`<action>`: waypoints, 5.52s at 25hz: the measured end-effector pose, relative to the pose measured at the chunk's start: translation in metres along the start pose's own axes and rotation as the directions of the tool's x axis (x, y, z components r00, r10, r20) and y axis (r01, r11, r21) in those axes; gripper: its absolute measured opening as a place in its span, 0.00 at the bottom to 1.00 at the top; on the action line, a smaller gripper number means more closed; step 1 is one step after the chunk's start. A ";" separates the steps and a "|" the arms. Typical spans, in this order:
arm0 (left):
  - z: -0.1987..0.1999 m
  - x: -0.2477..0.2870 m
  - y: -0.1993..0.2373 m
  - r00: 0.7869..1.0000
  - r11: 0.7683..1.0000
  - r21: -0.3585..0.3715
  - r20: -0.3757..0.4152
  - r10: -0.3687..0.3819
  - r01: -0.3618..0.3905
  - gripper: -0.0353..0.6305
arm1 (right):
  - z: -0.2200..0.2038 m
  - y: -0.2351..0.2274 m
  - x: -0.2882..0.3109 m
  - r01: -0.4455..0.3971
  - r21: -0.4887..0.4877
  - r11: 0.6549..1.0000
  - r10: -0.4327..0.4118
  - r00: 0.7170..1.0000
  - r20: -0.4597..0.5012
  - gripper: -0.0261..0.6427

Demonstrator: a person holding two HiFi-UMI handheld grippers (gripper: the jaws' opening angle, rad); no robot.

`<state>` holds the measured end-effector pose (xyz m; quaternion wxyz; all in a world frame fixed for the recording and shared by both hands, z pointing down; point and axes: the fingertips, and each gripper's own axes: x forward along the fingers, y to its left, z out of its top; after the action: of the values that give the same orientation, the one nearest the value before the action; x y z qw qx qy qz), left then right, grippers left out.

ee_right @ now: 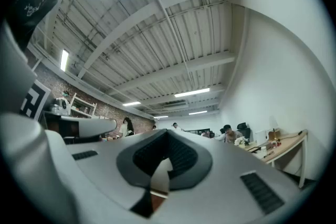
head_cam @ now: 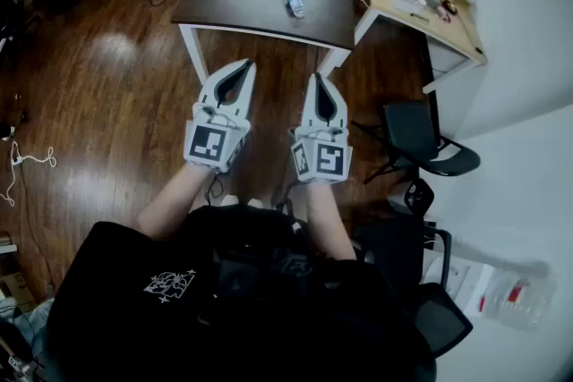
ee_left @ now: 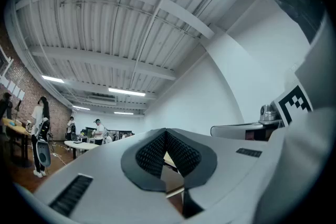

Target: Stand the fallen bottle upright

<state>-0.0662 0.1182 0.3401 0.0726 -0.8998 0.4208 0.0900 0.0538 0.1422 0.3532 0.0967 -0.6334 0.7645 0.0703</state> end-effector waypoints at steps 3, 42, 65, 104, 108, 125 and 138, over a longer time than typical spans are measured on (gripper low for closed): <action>-0.001 0.003 -0.004 1.000 1.000 -0.001 0.004 0.002 -0.002 0.05 | -0.003 -0.006 -0.001 -0.004 -0.001 1.000 0.004 1.000 -0.007 0.07; -0.089 0.221 0.096 0.998 0.997 -0.053 -0.020 -0.056 0.055 0.05 | -0.087 -0.107 0.202 0.011 0.006 1.000 -0.010 0.995 -0.100 0.07; -0.162 0.370 0.189 0.990 0.994 -0.071 -0.111 -0.091 0.083 0.05 | -0.173 -0.170 0.400 -0.022 -0.012 1.000 0.020 0.978 -0.207 0.08; -0.232 0.353 0.218 0.979 0.999 0.005 -0.197 0.047 -0.047 0.05 | -0.516 -0.201 0.474 -0.112 0.143 0.983 0.172 0.312 -0.934 0.56; -0.232 0.349 0.219 0.979 0.999 0.007 -0.199 0.047 -0.046 0.05 | -0.529 -0.200 0.469 -0.114 0.131 0.985 0.157 0.263 -0.952 0.56; -0.220 0.353 0.215 0.978 0.999 -0.013 -0.207 0.028 -0.032 0.05 | -0.414 -0.213 0.511 -0.065 0.146 0.987 0.143 0.773 -0.618 0.53; -0.250 0.377 0.208 0.985 1.000 -0.001 -0.172 0.024 -0.025 0.05 | -0.371 -0.225 0.515 0.023 0.082 0.996 -0.002 0.969 -0.246 0.53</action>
<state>0.0362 -0.3457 0.4884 0.0334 -0.8991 0.4362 0.0138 0.1611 -0.4777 0.5953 0.0284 -0.6373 0.7690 -0.0418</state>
